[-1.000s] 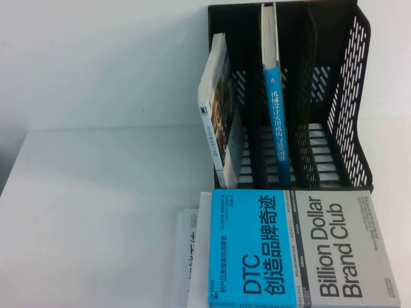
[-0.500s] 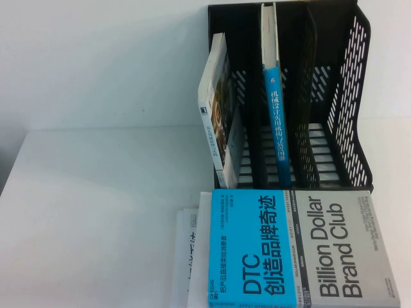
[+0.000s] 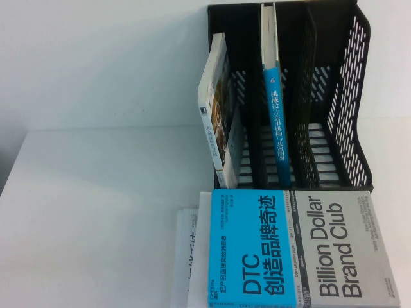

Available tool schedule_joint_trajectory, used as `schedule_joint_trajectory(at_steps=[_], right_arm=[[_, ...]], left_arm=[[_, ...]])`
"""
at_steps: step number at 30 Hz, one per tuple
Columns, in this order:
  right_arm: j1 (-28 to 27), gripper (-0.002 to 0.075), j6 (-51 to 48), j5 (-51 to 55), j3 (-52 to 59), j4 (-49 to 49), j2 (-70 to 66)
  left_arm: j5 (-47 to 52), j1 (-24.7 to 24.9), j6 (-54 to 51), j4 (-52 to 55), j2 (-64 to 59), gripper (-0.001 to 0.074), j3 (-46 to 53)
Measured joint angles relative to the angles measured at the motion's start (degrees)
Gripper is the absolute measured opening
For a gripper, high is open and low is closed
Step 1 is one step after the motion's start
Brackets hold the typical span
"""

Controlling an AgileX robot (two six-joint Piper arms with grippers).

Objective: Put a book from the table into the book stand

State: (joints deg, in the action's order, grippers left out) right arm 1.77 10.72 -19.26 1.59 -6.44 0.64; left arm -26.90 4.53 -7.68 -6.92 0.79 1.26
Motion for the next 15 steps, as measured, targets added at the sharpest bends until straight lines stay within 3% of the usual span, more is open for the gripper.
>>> schedule_joint_trajectory(at_steps=[10, 15], right_arm=[[0.0, -0.0003, 0.0, -2.7, 0.0, 0.7, 0.0], [0.0, -0.0003, -0.7, -0.1, -1.7, 4.6, 0.0]], left_arm=[[0.3, 0.0, 16.1, 1.6, 0.0, -0.0003, -0.1], [19.3, 0.0, 22.6, 11.7, -0.1, -0.0003, -10.2]])
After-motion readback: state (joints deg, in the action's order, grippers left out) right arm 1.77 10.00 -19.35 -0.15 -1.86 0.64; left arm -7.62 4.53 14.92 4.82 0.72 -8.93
